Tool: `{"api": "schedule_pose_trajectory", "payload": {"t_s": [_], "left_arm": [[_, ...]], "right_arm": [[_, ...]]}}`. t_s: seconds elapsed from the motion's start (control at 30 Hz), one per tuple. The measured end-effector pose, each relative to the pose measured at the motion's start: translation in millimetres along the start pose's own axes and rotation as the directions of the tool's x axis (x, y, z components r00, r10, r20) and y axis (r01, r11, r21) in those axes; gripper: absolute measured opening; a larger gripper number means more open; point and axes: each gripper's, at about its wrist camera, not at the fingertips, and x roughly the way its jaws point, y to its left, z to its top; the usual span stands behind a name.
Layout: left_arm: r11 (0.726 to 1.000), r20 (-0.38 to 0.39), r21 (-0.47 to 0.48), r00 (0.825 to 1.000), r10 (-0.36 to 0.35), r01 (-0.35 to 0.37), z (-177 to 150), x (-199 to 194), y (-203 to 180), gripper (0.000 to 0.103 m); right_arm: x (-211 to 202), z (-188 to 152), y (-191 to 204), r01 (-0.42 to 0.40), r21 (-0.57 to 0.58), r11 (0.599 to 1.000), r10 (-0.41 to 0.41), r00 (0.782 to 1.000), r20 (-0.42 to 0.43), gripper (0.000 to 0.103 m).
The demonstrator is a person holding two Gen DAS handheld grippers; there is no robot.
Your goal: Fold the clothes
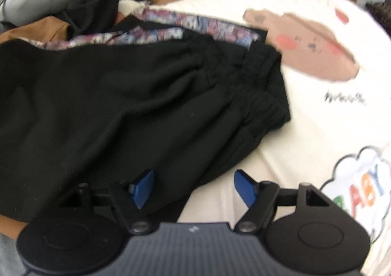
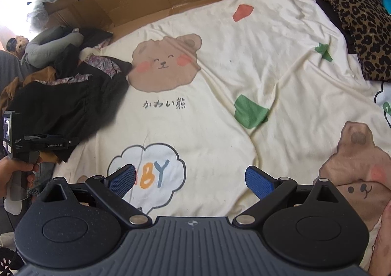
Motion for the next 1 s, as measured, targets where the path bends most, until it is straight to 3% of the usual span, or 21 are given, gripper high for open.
{"api": "schedule_pose_trajectory", "payload": {"t_s": [0.07,0.1,0.17,0.2,0.23,0.27,0.37,0.67,1.0], "left_arm": [[0.999,0.004,0.016,1.0,0.03,-0.03,-3,5,0,0.072],[0.999,0.014,0.018,0.999,0.045,-0.045,-3,7,0,0.066],[0.997,0.037,-0.019,0.997,0.071,-0.071,-3,7,6,0.039],[0.997,0.045,-0.051,0.997,0.067,-0.065,-2,6,10,0.035],[0.995,0.052,-0.096,0.998,0.032,-0.027,-1,5,15,0.017],[0.991,0.055,-0.133,0.999,0.003,0.004,0,3,19,0.009],[0.99,0.061,-0.137,0.998,-0.025,0.033,4,-3,18,0.003],[0.98,0.113,-0.112,0.982,-0.149,0.162,17,-35,-1,0.001],[0.943,0.118,-0.056,0.94,-0.32,0.328,46,-70,-62,0.001]], "right_arm": [[2,-2,1,0.003,-0.003,1.0,-0.003,1.0,-0.005,0.099],[3,-3,2,0.004,-0.004,1.0,-0.004,1.0,-0.007,0.099],[5,-4,3,0.004,-0.006,1.0,-0.004,1.0,-0.012,0.099],[7,-5,3,0.004,-0.009,1.0,-0.005,1.0,-0.014,0.099],[8,-6,4,0.005,-0.013,1.0,-0.005,1.0,-0.017,0.099],[8,-6,4,0.006,-0.013,1.0,-0.006,1.0,-0.019,0.099],[9,-6,4,0.005,-0.007,1.0,-0.005,1.0,-0.021,0.099],[0,1,-5,-0.005,0.029,1.0,0.005,1.0,0.003,0.099],[-10,7,-18,-0.028,0.095,0.995,0.025,0.999,0.028,0.099]]}}
